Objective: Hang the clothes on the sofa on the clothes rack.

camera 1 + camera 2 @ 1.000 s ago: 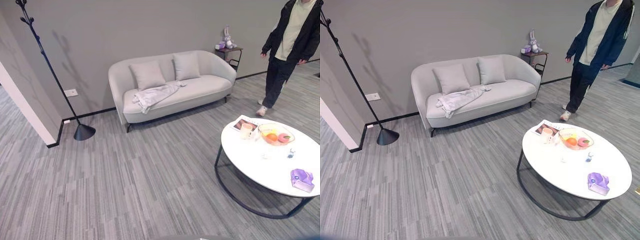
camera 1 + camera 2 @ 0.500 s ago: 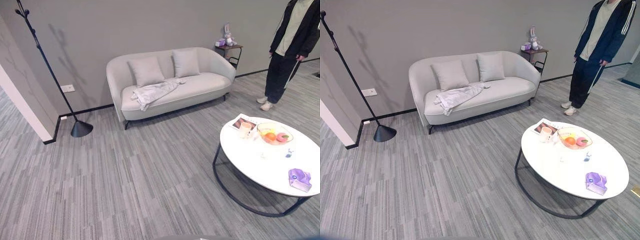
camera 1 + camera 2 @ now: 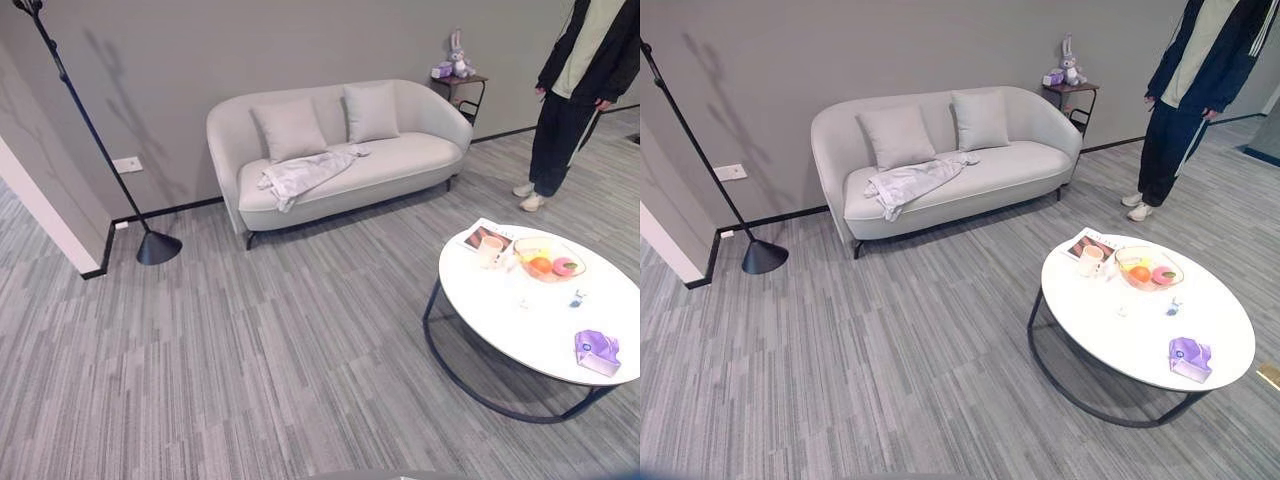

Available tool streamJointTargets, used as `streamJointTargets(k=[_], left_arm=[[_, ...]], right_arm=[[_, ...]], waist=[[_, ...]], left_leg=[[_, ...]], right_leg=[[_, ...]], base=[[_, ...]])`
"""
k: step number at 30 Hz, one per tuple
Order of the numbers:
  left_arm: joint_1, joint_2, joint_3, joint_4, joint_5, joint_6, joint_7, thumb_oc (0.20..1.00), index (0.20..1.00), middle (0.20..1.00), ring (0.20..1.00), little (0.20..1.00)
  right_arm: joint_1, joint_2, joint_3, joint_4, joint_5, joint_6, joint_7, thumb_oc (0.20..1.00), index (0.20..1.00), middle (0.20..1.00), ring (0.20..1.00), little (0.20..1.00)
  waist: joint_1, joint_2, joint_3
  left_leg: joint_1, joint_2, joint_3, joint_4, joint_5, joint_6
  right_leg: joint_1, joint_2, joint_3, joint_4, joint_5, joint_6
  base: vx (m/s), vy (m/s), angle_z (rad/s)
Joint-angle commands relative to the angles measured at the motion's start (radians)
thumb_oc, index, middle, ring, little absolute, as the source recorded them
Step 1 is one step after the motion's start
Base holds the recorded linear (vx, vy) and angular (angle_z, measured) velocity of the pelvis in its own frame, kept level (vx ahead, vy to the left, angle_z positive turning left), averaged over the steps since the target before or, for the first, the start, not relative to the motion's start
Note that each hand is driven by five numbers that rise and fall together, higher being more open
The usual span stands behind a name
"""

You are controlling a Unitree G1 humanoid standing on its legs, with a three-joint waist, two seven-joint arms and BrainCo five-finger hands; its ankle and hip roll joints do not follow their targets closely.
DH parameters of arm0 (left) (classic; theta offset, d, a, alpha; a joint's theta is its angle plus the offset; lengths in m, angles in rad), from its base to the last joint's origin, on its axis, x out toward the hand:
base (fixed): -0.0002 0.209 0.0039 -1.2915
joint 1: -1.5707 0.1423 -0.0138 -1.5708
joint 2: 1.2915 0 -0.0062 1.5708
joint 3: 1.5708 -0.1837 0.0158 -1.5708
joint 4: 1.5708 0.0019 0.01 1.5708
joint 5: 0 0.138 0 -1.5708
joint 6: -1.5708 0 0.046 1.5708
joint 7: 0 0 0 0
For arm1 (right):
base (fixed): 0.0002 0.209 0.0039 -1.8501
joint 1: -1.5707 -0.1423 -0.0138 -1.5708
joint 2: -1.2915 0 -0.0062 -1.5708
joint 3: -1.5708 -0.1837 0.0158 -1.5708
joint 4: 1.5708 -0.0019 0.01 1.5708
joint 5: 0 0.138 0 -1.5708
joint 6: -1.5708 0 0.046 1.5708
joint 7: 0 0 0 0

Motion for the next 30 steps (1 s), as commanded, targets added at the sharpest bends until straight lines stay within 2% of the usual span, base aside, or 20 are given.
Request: streamJointTargets(k=[1,9,11,12,13,14,15,16,17,19,21,22,23,25,27,28,29,30], left_arm=[[-0.057,-0.054,0.003,0.063,0.022,-0.013,0.004,1.000,1.000,1.000,1.000,1.000],[-0.063,-0.068,-0.014,0.062,0.020,-0.020,0.000,1.000,1.000,1.000,1.000,1.000],[-0.071,-0.076,-0.016,0.058,0.009,-0.022,-0.006,1.000,1.000,1.000,1.000,1.000],[-0.078,-0.077,-0.010,0.051,-0.003,-0.023,-0.009,1.000,1.000,1.000,1.000,1.000],[-0.079,-0.077,-0.009,0.052,-0.003,-0.023,-0.009,1.000,1.000,1.000,1.000,1.000],[-0.083,-0.081,-0.004,0.044,-0.019,-0.023,-0.010,1.000,1.000,1.000,1.000,1.000],[-0.090,-0.084,0.024,0.030,-0.069,-0.024,-0.013,1.000,1.000,1.000,1.000,1.000],[-0.088,-0.085,0.045,0.027,-0.089,-0.026,-0.017,1.000,1.000,1.000,1.000,1.000],[-0.083,-0.083,0.059,0.031,-0.098,-0.026,-0.019,1.000,1.000,1.000,1.000,1.000],[-0.061,-0.077,0.095,0.051,-0.112,-0.023,-0.019,1.000,1.000,1.000,1.000,1.000],[-0.039,-0.072,0.118,0.064,-0.128,-0.017,-0.025,1.000,1.000,1.000,1.000,1.000],[-0.039,-0.072,0.118,0.064,-0.128,-0.017,-0.025,1.000,1.000,1.000,1.000,1.000],[-0.019,-0.069,0.129,0.091,-0.135,-0.014,-0.027,1.000,1.000,1.000,1.000,1.000],[0.005,-0.066,0.133,0.117,-0.130,-0.012,-0.032,1.000,1.000,1.000,1.000,1.000],[0.023,-0.063,0.130,0.134,-0.122,-0.015,-0.030,1.000,1.000,1.000,1.000,1.000],[0.040,-0.064,0.140,0.146,-0.111,-0.012,-0.036,1.000,1.000,1.000,1.000,1.000],[0.062,-0.053,0.141,0.162,-0.103,-0.014,-0.032,1.000,1.000,1.000,1.000,1.000],[0.092,-0.041,0.155,0.187,-0.097,-0.020,-0.026,1.000,1.000,1.000,1.000,1.000]], right_arm=[[-0.044,0.079,-0.014,0.068,-0.022,-0.017,0.004,1.000,1.000,1.000,1.000,1.000],[-0.041,0.077,0.003,0.071,-0.036,-0.031,0.000,1.000,1.000,1.000,1.000,1.000],[-0.040,0.067,0.009,0.070,-0.028,-0.030,-0.001,1.000,1.000,1.000,1.000,1.000],[-0.041,0.054,0.012,0.069,-0.018,-0.028,-0.002,1.000,1.000,1.000,1.000,1.000],[-0.042,0.054,0.012,0.069,-0.018,-0.028,-0.002,1.000,1.000,1.000,1.000,1.000],[-0.045,0.038,0.019,0.070,-0.004,-0.022,-0.003,1.000,1.000,1.000,1.000,1.000],[-0.055,0.000,0.021,0.078,0.012,-0.015,-0.011,1.000,1.000,1.000,1.000,1.000],[-0.058,-0.011,0.016,0.083,0.012,-0.015,-0.012,1.000,1.000,1.000,1.000,1.000],[-0.058,-0.009,0.012,0.088,0.008,-0.017,-0.011,1.000,1.000,1.000,1.000,1.000],[-0.049,-0.009,0.005,0.093,-0.003,-0.014,-0.007,1.000,1.000,1.000,1.000,1.000],[-0.043,-0.002,0.012,0.092,-0.005,-0.018,-0.003,1.000,1.000,1.000,1.000,1.000],[-0.042,-0.002,0.013,0.092,-0.005,-0.018,-0.002,1.000,1.000,1.000,1.000,1.000],[-0.042,0.001,0.019,0.091,0.003,-0.022,-0.001,1.000,1.000,1.000,1.000,1.000],[-0.031,0.007,0.011,0.096,0.018,-0.026,0.000,1.000,1.000,1.000,1.000,1.000],[-0.018,0.015,0.010,0.102,0.016,-0.025,0.004,1.000,1.000,1.000,1.000,1.000],[-0.007,0.025,0.004,0.110,0.002,-0.035,0.000,1.000,1.000,1.000,1.000,1.000],[0.006,0.029,0.005,0.117,-0.010,-0.032,0.002,1.000,1.000,1.000,1.000,1.000],[0.027,0.036,-0.005,0.128,-0.017,-0.032,0.005,1.000,1.000,1.000,1.000,1.000]], waist=[[0.005,-0.009,-0.049],[-0.002,0.001,-0.038],[-0.005,-0.013,-0.019],[-0.002,-0.034,0.004],[-0.004,-0.031,0.004],[-0.001,-0.047,0.030],[0.012,-0.049,0.079],[0.027,-0.041,0.093],[0.044,-0.035,0.091],[0.087,-0.017,0.100],[0.122,-0.001,0.119],[0.122,-0.004,0.124],[0.156,0.004,0.145],[0.186,0.002,0.151],[0.198,-0.009,0.141],[0.216,-0.015,0.111],[0.223,-0.020,0.089],[0.241,-0.051,0.057]], left_leg=[[0.014,0.099,-0.062,0.009,0.080,-0.050],[0.018,0.112,-0.056,0.022,0.086,-0.052],[-0.021,0.126,-0.039,0.123,0.085,-0.052],[-0.076,0.145,-0.028,0.239,0.082,-0.051],[-0.086,0.147,-0.032,0.254,0.074,-0.051],[-0.155,0.161,-0.033,0.374,0.064,-0.049],[-0.269,0.142,-0.025,0.504,0.071,-0.055],[-0.332,0.107,-0.017,0.519,0.058,-0.071],[-0.358,0.084,-0.019,0.485,0.062,-0.082],[-0.410,0.006,-0.024,0.366,0.067,-0.091],[-0.454,-0.049,-0.012,0.240,0.086,-0.090],[-0.444,-0.053,-0.010,0.233,0.087,-0.089],[-0.537,-0.081,0.023,0.149,0.083,-0.084],[-0.569,-0.081,0.064,0.115,0.096,-0.086],[-0.584,-0.071,0.082,0.126,0.101,-0.096],[-0.546,-0.051,0.076,0.109,0.117,-0.091],[-0.539,-0.037,0.058,0.148,0.148,-0.100],[-0.562,-0.025,0.024,0.220,0.145,-0.122]], right_leg=[[-0.005,-0.047,0.036,0.071,0.106,0.049],[-0.008,-0.045,0.032,0.075,0.097,0.050],[-0.004,-0.057,0.024,0.058,0.105,0.051],[-0.003,-0.076,0.016,0.050,0.115,0.049],[-0.004,-0.074,0.013,0.050,0.115,0.048],[0.007,-0.092,0.007,0.043,0.123,0.041],[0.053,-0.104,0.003,0.023,0.125,0.029],[0.088,-0.093,0.009,0.007,0.113,0.024],[0.100,-0.084,0.022,0.002,0.107,0.023],[0.133,-0.054,0.057,0.002,0.097,0.021],[0.163,-0.023,0.082,0.002,0.094,0.018],[0.169,-0.028,0.082,0.002,0.091,0.019],[0.214,-0.015,0.096,0.011,0.084,0.016],[0.275,-0.024,0.106,0.014,0.078,0.013],[0.304,-0.039,0.106,0.016,0.084,0.013],[0.326,-0.050,0.110,0.020,0.098,0.018],[0.339,-0.068,0.108,0.039,0.112,0.019],[0.353,-0.109,0.117,0.067,0.137,0.026]], base=[[0.00,0.000,0.00],[0.01,-0.001,0.00],[-0.06,-0.067,0.07],[-0.07,-0.092,0.17],[-0.08,-0.137,0.22],[-0.02,-0.130,0.15],[0.06,-0.131,0.22],[0.17,-0.050,0.36],[0.26,0.023,0.32],[0.34,0.050,-0.01],[0.29,0.058,-0.11],[0.39,0.089,-0.20],[0.47,0.110,-0.36],[0.58,0.143,-0.32],[0.44,0.105,-0.61],[0.52,0.115,-1.04],[0.81,0.184,-1.31],[1.10,0.304,-1.03]])
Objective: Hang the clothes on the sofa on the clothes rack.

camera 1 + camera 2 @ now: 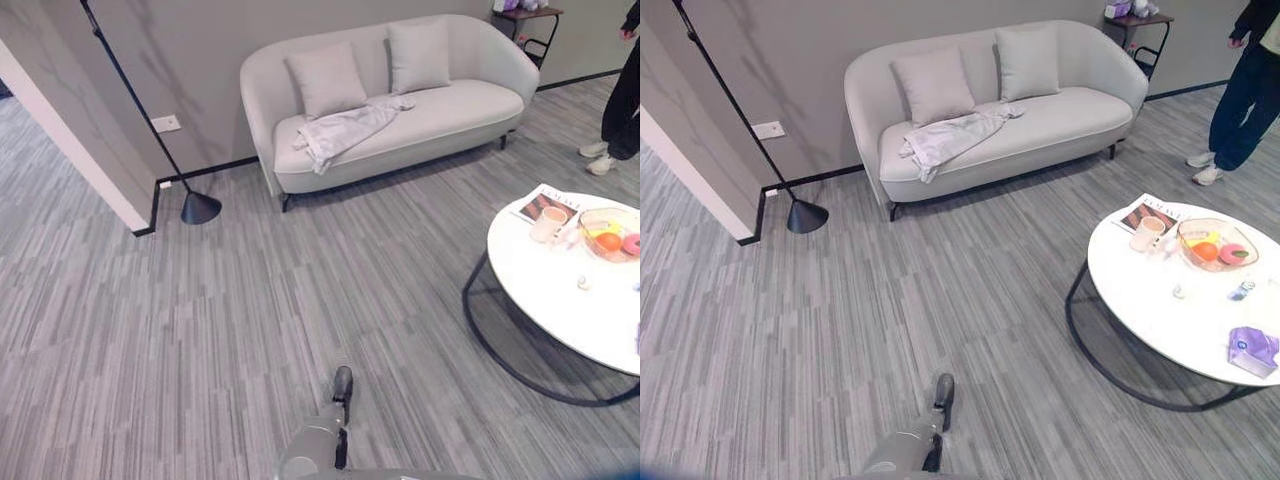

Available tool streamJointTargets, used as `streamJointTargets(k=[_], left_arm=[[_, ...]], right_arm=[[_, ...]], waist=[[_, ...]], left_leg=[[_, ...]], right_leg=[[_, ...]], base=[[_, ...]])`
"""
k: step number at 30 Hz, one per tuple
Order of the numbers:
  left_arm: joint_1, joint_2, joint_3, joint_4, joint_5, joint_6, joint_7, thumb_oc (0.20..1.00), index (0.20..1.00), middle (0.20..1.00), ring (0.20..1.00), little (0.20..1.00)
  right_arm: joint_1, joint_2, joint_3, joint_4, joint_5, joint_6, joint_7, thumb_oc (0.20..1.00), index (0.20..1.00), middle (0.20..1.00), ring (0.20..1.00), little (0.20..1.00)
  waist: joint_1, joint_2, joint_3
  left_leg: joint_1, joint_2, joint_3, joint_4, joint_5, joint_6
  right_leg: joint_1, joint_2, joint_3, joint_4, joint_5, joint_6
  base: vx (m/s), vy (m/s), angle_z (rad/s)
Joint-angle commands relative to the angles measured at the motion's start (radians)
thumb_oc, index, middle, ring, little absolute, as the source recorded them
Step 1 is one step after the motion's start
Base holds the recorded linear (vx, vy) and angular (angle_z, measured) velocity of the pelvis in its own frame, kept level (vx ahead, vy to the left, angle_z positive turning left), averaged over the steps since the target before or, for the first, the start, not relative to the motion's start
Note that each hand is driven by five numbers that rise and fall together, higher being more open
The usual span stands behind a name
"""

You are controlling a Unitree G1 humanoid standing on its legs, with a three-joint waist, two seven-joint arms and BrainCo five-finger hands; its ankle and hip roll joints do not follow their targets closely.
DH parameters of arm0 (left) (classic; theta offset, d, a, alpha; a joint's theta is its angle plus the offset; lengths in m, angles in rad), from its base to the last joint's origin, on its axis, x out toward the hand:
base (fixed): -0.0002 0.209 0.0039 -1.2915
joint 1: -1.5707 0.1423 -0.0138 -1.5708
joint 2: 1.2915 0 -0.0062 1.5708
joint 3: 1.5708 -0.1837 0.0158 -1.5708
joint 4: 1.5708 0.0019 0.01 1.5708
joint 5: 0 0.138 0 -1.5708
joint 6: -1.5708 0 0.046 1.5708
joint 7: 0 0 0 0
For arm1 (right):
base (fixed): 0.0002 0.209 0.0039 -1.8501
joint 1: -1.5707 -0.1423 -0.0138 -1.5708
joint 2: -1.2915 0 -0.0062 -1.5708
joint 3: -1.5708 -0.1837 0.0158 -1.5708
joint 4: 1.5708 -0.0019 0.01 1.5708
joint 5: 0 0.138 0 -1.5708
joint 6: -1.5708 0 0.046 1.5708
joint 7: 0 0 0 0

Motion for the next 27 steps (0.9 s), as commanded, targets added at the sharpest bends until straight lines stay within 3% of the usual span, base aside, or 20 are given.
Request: streamJointTargets(k=[1,2,4,8,9,10,11,13,14,15,18,19,20,22,23,24,25,26,27], left_arm=[[0.054,0.029,0.012,0.030,0.007,-0.034,0.012,1.000,1.000,1.000,1.000,1.000],[0.035,0.036,0.019,0.027,-0.009,-0.036,0.012,1.000,1.000,1.000,1.000,1.000],[-0.008,0.039,0.026,0.008,-0.030,-0.040,0.019,1.000,1.000,1.000,1.000,1.000],[-0.009,0.039,0.026,0.008,-0.030,-0.040,0.019,1.000,1.000,1.000,1.000,1.000],[-0.028,0.042,0.018,-0.004,-0.035,-0.045,0.026,1.000,1.000,1.000,1.000,1.000],[-0.067,0.050,0.004,-0.039,-0.033,-0.055,0.039,1.000,1.000,1.000,1.000,1.000],[-0.081,0.049,-0.030,-0.092,-0.024,-0.078,0.056,1.000,1.000,1.000,1.000,1.000],[-0.071,0.047,-0.023,-0.082,-0.018,-0.083,0.061,1.000,1.000,1.000,1.000,1.000],[-0.069,0.048,-0.022,-0.078,-0.017,-0.081,0.058,1.000,1.000,1.000,1.000,1.000],[-0.066,0.051,-0.021,-0.067,-0.008,-0.085,0.063,1.000,1.000,1.000,1.000,1.000],[-0.065,0.060,-0.040,-0.042,0.017,-0.076,0.066,1.000,1.000,1.000,1.000,1.000],[-0.065,0.059,-0.040,-0.041,0.018,-0.076,0.066,1.000,1.000,1.000,1.000,1.000],[-0.062,0.064,-0.055,-0.032,0.025,-0.070,0.067,1.000,1.000,1.000,1.000,1.000],[-0.059,0.063,-0.066,-0.025,0.037,-0.066,0.070,1.000,1.000,1.000,1.000,1.000],[-0.042,0.069,-0.044,-0.011,0.045,-0.052,0.072,1.000,1.000,1.000,1.000,1.000],[-0.028,0.071,-0.029,-0.010,0.035,-0.044,0.068,1.000,1.000,1.000,1.000,1.000],[-0.023,0.072,-0.022,-0.012,0.035,-0.047,0.067,1.000,1.000,1.000,1.000,1.000],[-0.024,0.066,-0.008,-0.016,0.024,-0.043,0.060,1.000,1.000,1.000,1.000,1.000],[-0.023,0.065,-0.008,-0.017,0.024,-0.043,0.060,1.000,1.000,1.000,1.000,1.000]], right_arm=[[0.087,0.061,-0.052,0.053,-0.011,0.007,0.018,1.000,1.000,1.000,1.000,1.000],[0.082,0.051,-0.058,0.052,-0.004,0.005,0.018,1.000,1.000,1.000,1.000,1.000],[0.073,0.028,-0.075,0.022,0.008,0.020,0.024,1.000,1.000,1.000,1.000,1.000],[0.073,0.028,-0.075,0.022,0.008,0.020,0.025,1.000,1.000,1.000,1.000,1.000],[0.063,0.027,-0.077,0.006,0.016,0.022,0.023,1.000,1.000,1.000,1.000,1.000],[0.037,0.041,-0.080,-0.029,0.018,0.007,0.016,1.000,1.000,1.000,1.000,1.000],[0.011,0.051,-0.081,-0.100,0.032,-0.016,0.009,1.000,1.000,1.000,1.000,1.000],[0.009,0.056,-0.089,-0.103,0.033,-0.015,0.007,1.000,1.000,1.000,1.000,1.000],[0.006,0.055,-0.090,-0.103,0.037,-0.011,0.009,1.000,1.000,1.000,1.000,1.000],[0.004,0.054,-0.090,-0.098,0.030,-0.004,0.013,1.000,1.000,1.000,1.000,1.000],[-0.014,0.057,-0.081,-0.086,0.019,0.010,0.023,1.000,1.000,1.000,1.000,1.000],[-0.014,0.056,-0.082,-0.085,0.019,0.010,0.023,1.000,1.000,1.000,1.000,1.000],[-0.017,0.060,-0.065,-0.076,0.010,0.013,0.025,1.000,1.000,1.000,1.000,1.000],[-0.023,0.065,-0.049,-0.069,-0.004,0.011,0.022,1.000,1.000,1.000,1.000,1.000],[-0.023,0.061,-0.038,-0.053,-0.019,0.019,0.023,1.000,1.000,1.000,1.000,1.000],[-0.024,0.059,-0.037,-0.051,-0.026,0.011,0.020,1.000,1.000,1.000,1.000,1.000],[-0.032,0.056,-0.030,-0.052,-0.028,0.006,0.024,1.000,1.000,1.000,1.000,1.000],[-0.044,0.047,0.003,-0.068,-0.040,-0.002,0.019,1.000,1.000,1.000,1.000,1.000],[-0.044,0.047,0.003,-0.068,-0.040,-0.002,0.019,1.000,1.000,1.000,1.000,1.000]], waist=[[0.069,-0.066,-0.186],[0.065,-0.062,-0.199],[0.027,-0.006,-0.195],[0.027,-0.004,-0.195],[0.008,0.015,-0.180],[-0.039,0.052,-0.138],[-0.119,0.070,-0.088],[-0.153,0.076,-0.088],[-0.162,0.073,-0.088],[-0.181,0.093,-0.085],[-0.205,0.116,-0.082],[-0.202,0.122,-0.084],[-0.221,0.126,-0.082],[-0.238,0.131,-0.082],[-0.237,0.109,-0.113],[-0.237,0.109,-0.127],[-0.229,0.102,-0.136],[-0.212,0.075,-0.157],[-0.212,0.077,-0.156]], left_leg=[[-0.127,-0.042,-0.043,-0.104,0.138,0.017],[-0.095,-0.030,-0.044,-0.098,0.139,0.026],[0.107,-0.021,-0.040,-0.163,0.132,0.058],[0.108,-0.019,-0.041,-0.166,0.134,0.057],[0.178,-0.020,-0.039,-0.206,0.132,0.068],[0.320,-0.011,-0.058,-0.290,0.126,0.081],[0.464,-0.023,-0.090,-0.355,0.119,0.081],[0.517,-0.022,-0.123,-0.374,0.103,0.081],[0.534,-0.019,-0.138,-0.380,0.094,0.082],[0.567,0.003,-0.166,-0.390,0.074,0.084],[0.612,0.046,-0.197,-0.391,0.043,0.085],[0.614,0.051,-0.194,-0.391,0.039,0.085],[0.645,0.078,-0.216,-0.391,0.030,0.087],[0.679,0.108,-0.220,-0.391,0.025,0.090],[0.712,0.179,-0.244,-0.391,0.053,0.098],[0.718,0.218,-0.234,-0.391,0.075,0.102],[0.702,0.239,-0.236,-0.365,0.086,0.109],[0.642,0.281,-0.213,-0.244,0.118,0.126],[0.640,0.283,-0.214,-0.237,0.113,0.127]], right_leg=[[0.174,0.032,-0.039,0.154,0.331,0.080],[0.159,0.018,-0.065,0.210,0.348,0.086],[0.085,0.018,-0.119,0.524,0.341,0.050],[0.084,0.020,-0.118,0.523,0.343,0.050],[0.037,0.023,-0.145,0.610,0.325,0.038],[-0.105,0.067,-0.160,0.719,0.282,0.038],[-0.308,0.136,-0.189,0.572,0.234,0.069],[-0.373,0.136,-0.181,0.365,0.256,0.081],[-0.405,0.113,-0.175,0.253,0.262,0.086],[-0.434,0.101,-0.177,0.141,0.273,0.089],[-0.535,0.027,-0.182,0.004,0.298,0.108],[-0.535,0.032,-0.183,0.006,0.294,0.108],[-0.602,-0.012,-0.153,0.002,0.314,0.124],[-0.620,-0.024,-0.133,0.023,0.337,0.134],[-0.577,-0.020,-0.122,0.091,0.350,0.134],[-0.584,0.007,-0.113,0.156,0.354,0.143],[-0.575,0.027,-0.097,0.196,0.350,0.150],[-0.520,0.046,-0.091,0.208,0.345,0.150],[-0.519,0.048,-0.092,0.208,0.344,0.150]], base=[[1.13,0.345,-0.59],[1.35,0.488,0.07],[0.89,0.370,0.29],[0.11,0.054,-0.26],[0.64,0.271,0.28],[1.40,0.302,-0.07],[1.36,0.176,-0.25],[0.92,-0.066,0.11],[0.69,-0.128,0.26],[0.57,-0.119,0.21],[0.50,-0.113,0.48],[0.59,-0.167,0.78],[0.37,-0.106,0.67],[0.71,-0.346,0.98],[1.03,-0.611,1.65],[0.97,-0.621,1.83],[0.78,-0.536,1.53],[0.58,-0.406,0.85],[0.60,-0.455,0.31]])
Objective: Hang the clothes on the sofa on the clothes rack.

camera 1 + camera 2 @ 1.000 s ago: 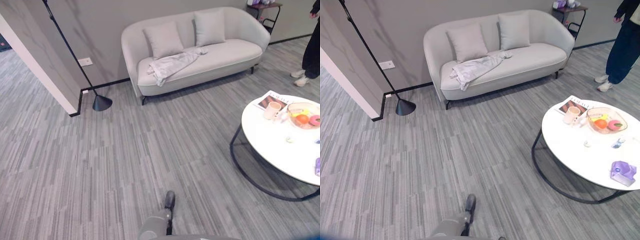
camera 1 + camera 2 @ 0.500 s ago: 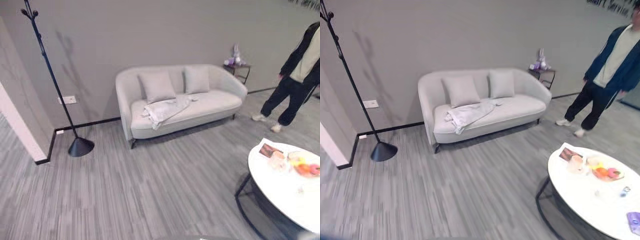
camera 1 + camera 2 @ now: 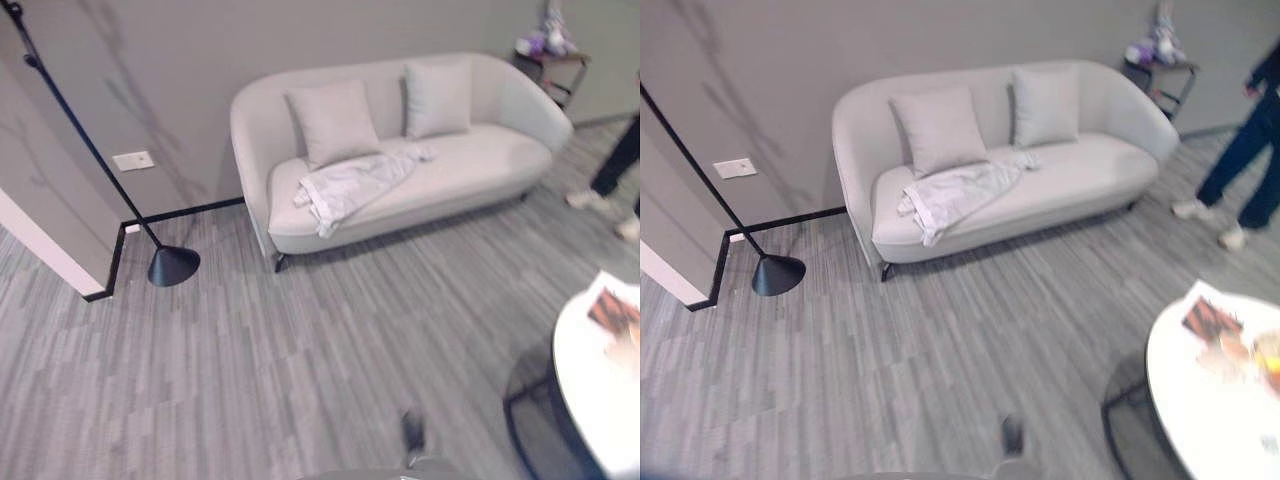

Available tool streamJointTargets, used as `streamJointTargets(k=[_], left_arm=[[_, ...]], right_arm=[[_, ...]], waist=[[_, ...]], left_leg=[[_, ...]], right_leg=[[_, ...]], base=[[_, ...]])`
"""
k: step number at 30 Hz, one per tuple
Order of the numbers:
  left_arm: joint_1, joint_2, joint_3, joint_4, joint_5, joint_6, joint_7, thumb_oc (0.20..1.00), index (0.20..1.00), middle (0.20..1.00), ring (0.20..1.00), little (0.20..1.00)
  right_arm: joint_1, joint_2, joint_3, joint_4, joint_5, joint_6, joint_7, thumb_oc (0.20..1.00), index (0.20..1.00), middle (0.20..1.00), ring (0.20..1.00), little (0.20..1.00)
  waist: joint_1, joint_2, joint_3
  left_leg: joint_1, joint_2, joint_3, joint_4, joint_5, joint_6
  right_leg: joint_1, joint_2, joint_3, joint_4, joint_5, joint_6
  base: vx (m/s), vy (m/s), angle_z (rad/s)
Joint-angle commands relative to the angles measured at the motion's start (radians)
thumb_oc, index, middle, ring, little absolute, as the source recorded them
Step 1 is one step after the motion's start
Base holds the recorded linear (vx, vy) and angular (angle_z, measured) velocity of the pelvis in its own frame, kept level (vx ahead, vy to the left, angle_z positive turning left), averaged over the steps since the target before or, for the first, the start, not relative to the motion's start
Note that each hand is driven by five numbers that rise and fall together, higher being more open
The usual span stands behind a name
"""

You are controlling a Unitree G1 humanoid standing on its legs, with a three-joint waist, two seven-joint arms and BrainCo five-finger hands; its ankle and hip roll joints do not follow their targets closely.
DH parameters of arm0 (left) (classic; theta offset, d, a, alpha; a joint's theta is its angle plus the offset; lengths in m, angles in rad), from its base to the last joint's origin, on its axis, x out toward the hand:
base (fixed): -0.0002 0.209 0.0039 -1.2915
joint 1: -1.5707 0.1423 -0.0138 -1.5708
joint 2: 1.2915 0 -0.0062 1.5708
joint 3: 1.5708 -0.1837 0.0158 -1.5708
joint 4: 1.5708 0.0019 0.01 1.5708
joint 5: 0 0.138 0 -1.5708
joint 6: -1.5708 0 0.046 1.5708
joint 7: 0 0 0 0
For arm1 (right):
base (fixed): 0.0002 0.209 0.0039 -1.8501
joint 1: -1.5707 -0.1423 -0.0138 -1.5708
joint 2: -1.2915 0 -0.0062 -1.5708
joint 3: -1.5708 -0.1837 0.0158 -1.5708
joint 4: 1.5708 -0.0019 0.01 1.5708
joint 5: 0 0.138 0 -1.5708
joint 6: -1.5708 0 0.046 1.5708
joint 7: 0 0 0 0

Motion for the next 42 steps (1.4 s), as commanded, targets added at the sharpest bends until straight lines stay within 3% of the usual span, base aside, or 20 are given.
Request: streamJointTargets(k=[1,2,6,7,10,11,12,13,16,22,23,24,27,30,31,34,37,38,40,42], left_arm=[[-0.048,0.022,0.017,-0.035,0.023,0.001,-0.012,1.000,1.000,1.000,1.000,1.000],[-0.096,0.004,-0.026,-0.079,0.016,0.003,-0.019,1.000,1.000,1.000,1.000,1.000],[-0.129,-0.011,-0.066,-0.128,0.020,-0.002,-0.021,1.000,1.000,1.000,1.000,1.000],[-0.134,-0.003,-0.074,-0.152,0.023,-0.008,-0.026,1.000,1.000,1.000,1.000,1.000],[-0.127,0.014,-0.046,-0.151,-0.005,-0.014,-0.021,1.000,1.000,1.000,1.000,1.000],[-0.121,0.015,-0.041,-0.146,-0.007,-0.017,-0.018,1.000,1.000,1.000,1.000,1.000],[-0.119,0.014,-0.041,-0.146,-0.007,-0.017,-0.018,1.000,1.000,1.000,1.000,1.000],[-0.112,0.017,-0.028,-0.137,-0.008,-0.014,-0.019,1.000,1.000,1.000,1.000,1.000],[-0.096,0.029,-0.028,-0.112,0.001,-0.011,-0.021,1.000,1.000,1.000,1.000,1.000],[-0.033,0.035,-0.008,-0.041,0.048,-0.002,-0.013,1.000,1.000,1.000,1.000,1.000],[-0.038,0.029,-0.018,-0.039,0.053,-0.002,-0.001,1.000,1.000,1.000,1.000,1.000],[-0.057,0.019,-0.043,-0.053,0.061,-0.002,0.006,1.000,1.000,1.000,1.000,1.000],[-0.114,0.008,-0.112,-0.099,0.089,-0.006,0.011,1.000,1.000,1.000,1.000,1.000],[-0.138,0.030,-0.140,-0.182,0.100,-0.010,0.022,1.000,1.000,1.000,1.000,1.000],[-0.137,0.035,-0.142,-0.207,0.097,-0.007,0.019,1.000,1.000,1.000,1.000,1.000],[-0.151,0.037,-0.156,-0.213,0.083,-0.003,0.025,1.000,1.000,1.000,1.000,1.000],[-0.165,0.028,-0.168,-0.225,0.075,-0.002,0.025,1.000,1.000,1.000,1.000,1.000],[-0.177,0.019,-0.178,-0.247,0.077,-0.002,0.023,1.000,1.000,1.000,1.000,1.000],[-0.184,0.026,-0.168,-0.251,0.073,0.005,0.026,1.000,1.000,1.000,1.000,1.000],[-0.180,0.021,-0.090,-0.251,0.054,0.007,0.032,1.000,1.000,1.000,1.000,1.000]], right_arm=[[-0.087,0.066,0.012,-0.004,-0.031,-0.025,0.012,1.000,1.000,1.000,1.000,1.000],[-0.108,0.036,0.041,-0.046,-0.015,-0.035,-0.017,1.000,1.000,1.000,1.000,1.000],[-0.130,0.004,0.082,-0.080,-0.038,-0.044,-0.035,1.000,1.000,1.000,1.000,1.000],[-0.125,-0.008,0.107,-0.126,-0.070,-0.049,-0.043,1.000,1.000,1.000,1.000,1.000],[-0.099,0.001,0.084,-0.247,-0.077,-0.055,-0.036,1.000,1.000,1.000,1.000,1.000],[-0.087,0.011,0.081,-0.271,-0.079,-0.055,-0.035,1.000,1.000,1.000,1.000,1.000],[-0.085,0.011,0.081,-0.273,-0.079,-0.054,-0.035,1.000,1.000,1.000,1.000,1.000],[-0.079,0.032,0.081,-0.300,-0.089,-0.054,-0.031,1.000,1.000,1.000,1.000,1.000],[-0.101,0.059,0.102,-0.287,-0.095,-0.055,-0.026,1.000,1.000,1.000,1.000,1.000],[-0.118,0.137,0.135,-0.222,-0.111,-0.067,-0.025,1.000,1.000,1.000,1.000,1.000],[-0.123,0.156,0.142,-0.194,-0.118,-0.067,-0.023,1.000,1.000,1.000,1.000,1.000],[-0.129,0.160,0.149,-0.207,-0.128,-0.068,-0.018,1.000,1.000,1.000,1.000,1.000],[-0.137,0.159,0.149,-0.263,-0.121,-0.069,-0.038,1.000,1.000,1.000,1.000,1.000],[-0.135,0.091,0.141,-0.482,-0.156,-0.058,-0.087,1.000,1.000,1.000,1.000,1.000],[-0.143,0.044,0.159,-0.605,-0.213,-0.042,-0.115,1.000,1.000,1.000,1.000,1.000],[-0.173,-0.032,0.227,-0.775,-0.346,-0.029,-0.129,1.000,1.000,1.000,1.000,1.000],[-0.197,-0.095,0.276,-0.835,-0.419,-0.023,-0.137,1.000,1.000,1.000,1.000,1.000],[-0.234,-0.181,0.328,-0.865,-0.509,-0.020,-0.170,1.000,1.000,1.000,1.000,1.000],[-0.238,-0.188,0.319,-0.859,-0.536,-0.018,-0.186,1.000,1.000,1.000,1.000,1.000],[-0.307,-0.214,0.382,-0.782,-0.609,-0.016,-0.202,1.000,1.000,1.000,1.000,1.000]], waist=[[0.020,-0.043,-0.069],[0.048,-0.133,-0.024],[0.073,-0.159,0.016],[0.093,-0.166,0.030],[0.122,-0.164,0.022],[0.136,-0.151,0.017],[0.139,-0.151,0.023],[0.182,-0.121,0.009],[0.235,-0.122,0.002],[0.276,-0.129,-0.092],[0.276,-0.106,-0.124],[0.243,-0.038,-0.114],[0.190,0.024,-0.059],[0.130,0.016,-0.007],[0.109,0.006,0.006],[0.077,0.010,0.049],[0.060,0.010,0.076],[0.043,-0.011,0.093],[0.049,-0.031,0.094],[0.075,-0.056,0.078]], left_leg=[[-0.022,0.186,0.159,-0.085,0.401,0.054],[-0.171,0.219,0.212,0.177,0.377,0.070],[-0.264,0.162,0.208,0.297,0.333,0.065],[-0.323,0.078,0.222,0.286,0.300,0.048],[-0.352,-0.059,0.272,0.041,0.283,-0.002],[-0.373,-0.113,0.275,-0.057,0.293,-0.008],[-0.356,-0.114,0.277,-0.068,0.294,-0.008],[-0.425,-0.191,0.270,-0.235,0.339,-0.001],[-0.537,-0.232,0.299,-0.305,0.345,0.007],[-0.500,-0.209,0.323,-0.250,0.391,0.006],[-0.454,-0.198,0.340,-0.265,0.405,0.008],[-0.355,-0.178,0.336,-0.304,0.395,0.009],[-0.254,-0.161,0.327,-0.305,0.371,0.012],[-0.192,-0.179,0.288,-0.305,0.351,0.012],[-0.179,-0.184,0.261,-0.305,0.324,0.011],[-0.146,-0.158,0.218,-0.305,0.295,0.018],[-0.126,-0.138,0.194,-0.305,0.283,0.025],[-0.114,-0.114,0.135,-0.305,0.287,0.039],[-0.111,-0.113,0.113,-0.305,0.276,0.045],[-0.132,-0.051,0.086,-0.305,0.303,0.049]], right_leg=[[-0.013,-0.088,0.086,-0.010,0.061,0.011],[0.126,-0.116,0.064,-0.045,0.068,-0.014],[0.221,-0.118,0.038,-0.094,0.060,-0.032],[0.280,-0.107,0.027,-0.132,0.048,-0.038],[0.359,-0.073,0.031,-0.207,0.032,-0.039],[0.371,-0.051,0.037,-0.217,0.020,-0.043],[0.382,-0.052,0.038,-0.217,0.016,-0.043],[0.407,-0.006,0.063,-0.217,-0.015,-0.058],[0.461,0.015,0.103,-0.217,-0.031,-0.069],[0.548,-0.049,0.108,-0.138,-0.006,-0.076],[0.544,-0.063,0.055,0.025,-0.014,-0.080],[0.465,-0.043,-0.002,0.276,-0.045,-0.099],[0.370,-0.039,-0.061,0.455,-0.080,-0.103],[0.241,-0.041,-0.044,0.226,-0.069,-0.085],[0.205,-0.079,-0.026,0.031,-0.060,-0.080],[0.102,-0.136,0.021,-0.129,-0.034,-0.056],[0.056,-0.151,0.060,-0.161,-0.020,-0.045],[0.016,-0.151,0.167,-0.131,0.013,-0.030],[0.050,-0.158,0.173,-0.150,0.003,-0.034],[0.065,-0.114,0.181,-0.093,0.007,-0.021]], base=[[0.70,-0.655,0.19],[0.70,-0.653,0.53],[0.41,-0.347,0.54],[0.36,-0.188,0.28],[0.43,-0.141,0.06],[0.25,-0.039,-0.15],[0.41,-0.052,-0.04],[0.29,-0.037,-0.16],[0.45,-0.021,-0.55],[0.49,0.145,-0.54],[0.71,0.384,0.13],[0.68,0.404,0.01],[0.43,0.196,0.32],[0.39,-0.107,0.23],[0.35,-0.204,0.41],[0.27,-0.165,0.54],[0.20,-0.167,0.44],[0.38,-0.402,0.14],[0.28,-0.340,2.02],[0.29,-0.378,1.37]])
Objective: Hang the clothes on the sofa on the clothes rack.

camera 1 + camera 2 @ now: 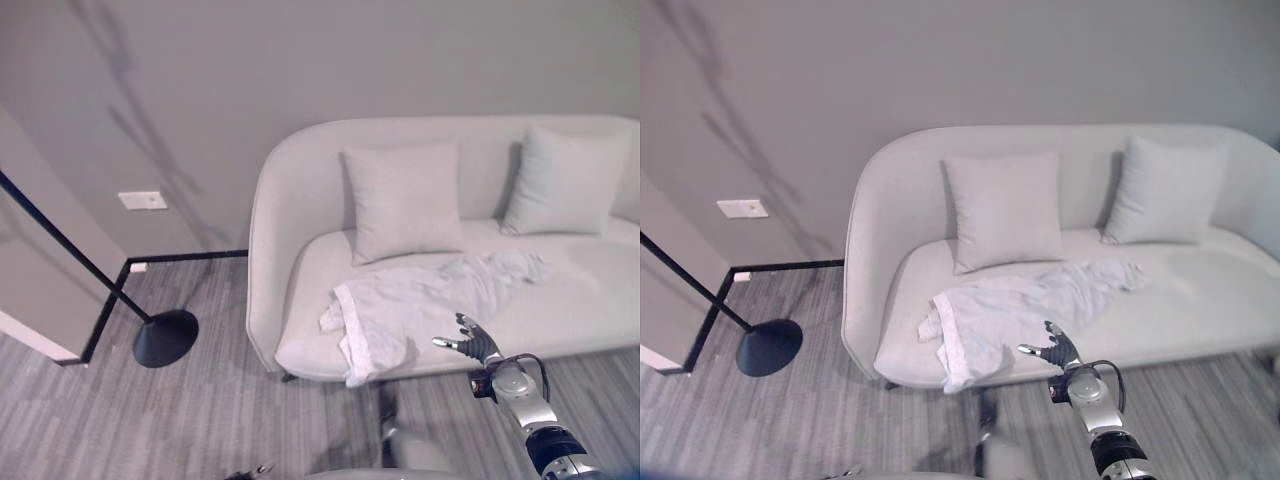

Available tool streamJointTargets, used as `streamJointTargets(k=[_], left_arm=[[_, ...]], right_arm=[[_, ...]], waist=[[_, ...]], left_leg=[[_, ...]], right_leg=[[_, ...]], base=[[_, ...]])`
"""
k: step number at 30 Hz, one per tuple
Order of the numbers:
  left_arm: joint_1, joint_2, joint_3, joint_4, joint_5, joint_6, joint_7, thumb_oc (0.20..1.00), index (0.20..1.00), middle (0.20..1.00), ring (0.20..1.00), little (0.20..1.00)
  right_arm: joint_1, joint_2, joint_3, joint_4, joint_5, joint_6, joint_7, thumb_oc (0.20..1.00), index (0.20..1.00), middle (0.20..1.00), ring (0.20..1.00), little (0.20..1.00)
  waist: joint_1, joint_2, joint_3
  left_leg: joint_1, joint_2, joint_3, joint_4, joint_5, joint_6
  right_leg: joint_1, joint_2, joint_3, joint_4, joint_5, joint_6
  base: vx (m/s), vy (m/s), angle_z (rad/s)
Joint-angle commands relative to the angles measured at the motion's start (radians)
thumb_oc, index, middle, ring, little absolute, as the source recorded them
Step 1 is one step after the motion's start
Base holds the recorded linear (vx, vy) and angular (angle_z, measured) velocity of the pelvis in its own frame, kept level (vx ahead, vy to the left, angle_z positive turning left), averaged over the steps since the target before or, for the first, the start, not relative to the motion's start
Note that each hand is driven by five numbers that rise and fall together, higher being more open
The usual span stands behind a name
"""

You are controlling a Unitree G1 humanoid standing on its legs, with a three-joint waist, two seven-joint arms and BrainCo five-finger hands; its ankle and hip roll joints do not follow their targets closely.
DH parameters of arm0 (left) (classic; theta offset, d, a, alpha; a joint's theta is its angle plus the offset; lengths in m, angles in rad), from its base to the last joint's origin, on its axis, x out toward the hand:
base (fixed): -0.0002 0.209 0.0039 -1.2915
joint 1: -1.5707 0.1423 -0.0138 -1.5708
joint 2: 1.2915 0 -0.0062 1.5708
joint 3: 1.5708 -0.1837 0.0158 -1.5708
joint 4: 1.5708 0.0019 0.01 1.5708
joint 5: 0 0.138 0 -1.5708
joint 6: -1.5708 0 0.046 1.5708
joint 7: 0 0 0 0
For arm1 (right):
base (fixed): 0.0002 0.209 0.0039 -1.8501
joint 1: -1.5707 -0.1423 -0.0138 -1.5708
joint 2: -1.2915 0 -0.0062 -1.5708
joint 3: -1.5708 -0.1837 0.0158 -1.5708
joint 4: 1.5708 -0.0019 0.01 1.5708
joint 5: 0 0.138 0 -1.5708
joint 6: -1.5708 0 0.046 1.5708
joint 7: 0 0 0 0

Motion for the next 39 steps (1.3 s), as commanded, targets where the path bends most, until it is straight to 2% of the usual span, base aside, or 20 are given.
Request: streamJointTargets(k=[1,4,7,8,9,10,12,13,14,17,21,25,26,31,32,34,35,36,38,39], left_arm=[[0.006,-0.061,0.102,0.020,-0.027,0.014,0.006,1.000,1.000,1.000,1.000,1.000],[0.016,-0.071,0.113,0.007,-0.011,0.015,0.009,1.000,1.000,1.000,1.000,1.000],[0.015,-0.083,0.120,-0.049,-0.009,0.027,0.009,1.000,1.000,1.000,1.000,1.000],[0.015,-0.083,0.120,-0.049,-0.009,0.027,0.009,1.000,1.000,1.000,1.000,1.000],[0.014,-0.089,0.116,-0.080,-0.008,0.028,0.009,1.000,1.000,1.000,1.000,1.000],[0.004,-0.086,0.108,-0.086,-0.002,0.027,0.019,1.000,1.000,1.000,1.000,1.000],[-0.021,-0.083,0.109,-0.110,-0.001,0.026,0.021,1.000,1.000,1.000,1.000,1.000],[-0.019,-0.089,0.081,-0.138,0.019,0.026,0.012,1.000,1.000,1.000,1.000,1.000],[-0.023,-0.094,0.078,-0.133,0.042,0.018,0.016,1.000,1.000,1.000,1.000,1.000],[-0.004,-0.075,0.091,-0.182,0.086,0.013,0.038,1.000,1.000,1.000,1.000,1.000],[0.048,-0.066,0.107,-0.223,0.081,0.014,0.051,1.000,1.000,1.000,1.000,1.000],[0.052,-0.084,0.094,-0.215,0.092,0.005,0.062,1.000,1.000,1.000,1.000,1.000],[0.051,-0.085,0.094,-0.215,0.092,0.005,0.062,1.000,1.000,1.000,1.000,1.000],[0.000,-0.134,0.026,-0.292,0.131,0.000,0.063,1.000,1.000,1.000,1.000,1.000],[-0.021,-0.146,0.008,-0.309,0.144,-0.011,0.071,1.000,1.000,1.000,1.000,1.000],[-0.051,-0.143,-0.012,-0.320,0.159,-0.017,0.082,1.000,1.000,1.000,1.000,1.000],[-0.062,-0.132,-0.038,-0.332,0.180,-0.020,0.096,1.000,1.000,1.000,1.000,1.000],[-0.074,-0.122,-0.063,-0.348,0.197,-0.022,0.104,1.000,1.000,1.000,1.000,1.000],[-0.091,-0.098,-0.111,-0.383,0.228,-0.024,0.117,1.000,1.000,1.000,1.000,1.000],[-0.094,-0.087,-0.143,-0.406,0.245,-0.024,0.119,1.000,1.000,1.000,1.000,1.000]], right_arm=[[-0.125,0.025,0.076,0.011,-0.124,-0.041,-0.046,1.000,1.000,1.000,1.000,1.000],[-0.187,-0.002,0.141,0.078,-0.156,-0.044,-0.063,1.000,1.000,1.000,1.000,1.000],[-0.275,-0.029,0.262,0.154,-0.224,-0.035,-0.079,1.000,1.000,1.000,1.000,1.000],[-0.275,-0.028,0.262,0.155,-0.224,-0.035,-0.079,1.000,1.000,1.000,1.000,1.000],[-0.308,-0.034,0.307,0.184,-0.244,-0.027,-0.082,1.000,1.000,1.000,1.000,1.000],[-0.353,-0.043,0.344,0.232,-0.257,-0.026,-0.094,1.000,1.000,1.000,1.000,1.000],[-0.363,-0.035,0.341,0.320,-0.222,-0.024,-0.115,1.000,1.000,1.000,1.000,1.000],[-0.359,-0.044,0.368,0.387,-0.224,-0.024,-0.116,1.000,1.000,1.000,1.000,1.000],[-0.359,-0.033,0.360,0.453,-0.217,-0.020,-0.130,1.000,1.000,1.000,1.000,1.000],[-0.406,0.005,0.402,0.612,-0.194,-0.005,-0.166,1.000,1.000,1.000,1.000,1.000],[-0.464,0.036,0.420,0.782,-0.124,0.027,-0.166,1.000,1.000,1.000,1.000,1.000],[-0.512,0.035,0.439,0.858,-0.116,0.055,-0.167,1.000,1.000,1.000,1.000,1.000],[-0.513,0.035,0.439,0.859,-0.116,0.054,-0.167,1.000,1.000,1.000,1.000,1.000],[-0.596,-0.070,0.459,0.897,-0.103,0.077,-0.191,1.000,1.000,1.000,1.000,1.000],[-0.636,-0.106,0.478,0.888,-0.113,0.080,-0.208,1.000,1.000,1.000,1.000,1.000],[-0.664,-0.128,0.496,0.867,-0.119,0.083,-0.223,1.000,1.000,1.000,1.000,1.000],[-0.666,-0.120,0.498,0.869,-0.116,0.087,-0.224,0.937,0.937,0.937,0.937,0.937],[-0.665,-0.111,0.501,0.874,-0.115,0.092,-0.222,0.561,0.561,0.561,0.561,0.561],[-0.656,-0.085,0.508,0.885,-0.122,0.107,-0.208,0.200,0.200,0.200,0.200,0.200],[-0.635,-0.059,0.508,0.900,-0.135,0.116,-0.194,0.200,0.200,0.200,0.200,0.200]], waist=[[-0.004,0.037,-0.072],[0.002,0.033,-0.093],[0.017,0.014,-0.074],[0.016,0.014,-0.075],[0.033,0.002,-0.050],[0.031,-0.005,-0.020],[0.039,-0.002,0.019],[0.041,0.020,0.044],[0.031,0.032,0.045],[0.042,0.065,0.063],[0.065,0.127,0.105],[0.072,0.195,0.200],[0.072,0.196,0.201],[0.043,0.324,0.315],[0.018,0.357,0.362],[0.001,0.372,0.404],[0.000,0.378,0.406],[0.004,0.381,0.406],[0.013,0.387,0.406],[0.019,0.388,0.406]], left_leg=[[0.129,0.184,0.040,-0.594,0.452,0.000],[0.108,0.250,0.051,-0.586,0.486,0.002],[0.011,0.289,0.075,-0.408,0.497,0.005],[0.010,0.289,0.075,-0.407,0.496,0.005],[-0.036,0.284,0.079,-0.314,0.484,0.008],[-0.081,0.279,0.095,-0.254,0.470,0.002],[-0.116,0.283,0.203,-0.349,0.468,-0.032],[-0.090,0.295,0.315,-0.432,0.502,-0.072],[-0.083,0.296,0.310,-0.452,0.515,-0.116],[-0.081,0.257,0.262,-0.493,0.523,-0.121],[-0.091,0.225,0.274,-0.544,0.522,-0.107],[-0.096,0.201,0.283,-0.558,0.516,-0.106],[-0.095,0.201,0.283,-0.558,0.516,-0.106],[-0.112,0.156,0.289,-0.594,0.515,-0.103],[-0.103,0.148,0.290,-0.594,0.516,-0.092],[-0.100,0.145,0.291,-0.592,0.517,-0.086],[-0.112,0.143,0.287,-0.593,0.518,-0.085],[-0.125,0.140,0.284,-0.593,0.519,-0.085],[-0.150,0.138,0.279,-0.593,0.519,-0.085],[-0.160,0.137,0.276,-0.594,0.518,-0.085]], right_leg=[[0.050,-0.088,0.033,0.065,-0.134,0.325],[0.091,-0.078,-0.004,0.016,-0.129,0.328],[0.145,-0.091,-0.031,0.002,-0.117,0.323],[0.145,-0.091,-0.032,0.002,-0.117,0.323],[0.169,-0.098,-0.031,0.006,-0.116,0.313],[0.189,-0.106,-0.036,0.007,-0.121,0.315],[0.233,-0.126,-0.077,-0.010,-0.129,0.322],[0.276,-0.142,-0.147,-0.020,-0.127,0.326],[0.286,-0.161,-0.165,-0.028,-0.124,0.328],[0.290,-0.178,-0.189,-0.034,-0.132,0.326],[0.255,-0.192,-0.191,-0.022,-0.139,0.331],[0.229,-0.219,-0.190,0.025,-0.153,0.335],[0.229,-0.220,-0.189,0.026,-0.154,0.335],[0.176,-0.264,-0.183,0.120,-0.170,0.345],[0.161,-0.268,-0.174,0.155,-0.172,0.348],[0.153,-0.268,-0.166,0.171,-0.171,0.349],[0.138,-0.269,-0.164,0.177,-0.171,0.348],[0.124,-0.270,-0.163,0.184,-0.171,0.347],[0.095,-0.271,-0.160,0.192,-0.172,0.343],[0.083,-0.271,-0.161,0.196,-0.172,0.341]], base=[[0.24,-0.270,-0.64],[0.23,-0.239,-0.31],[0.13,-0.190,0.29],[0.10,-0.176,0.80],[0.06,-0.144,0.65],[0.09,-0.150,0.67],[0.17,-0.037,0.05],[0.28,0.035,0.56],[0.21,0.029,2.07],[0.13,0.171,1.68],[-0.01,0.201,-0.16],[-0.07,0.146,0.02],[-0.05,0.115,0.09],[-0.05,0.234,0.07],[-0.03,0.171,0.12],[0.00,0.082,-0.06],[0.04,0.007,-0.15],[0.04,0.000,-0.07],[0.02,-0.001,-0.02],[0.01,-0.009,-0.11]])
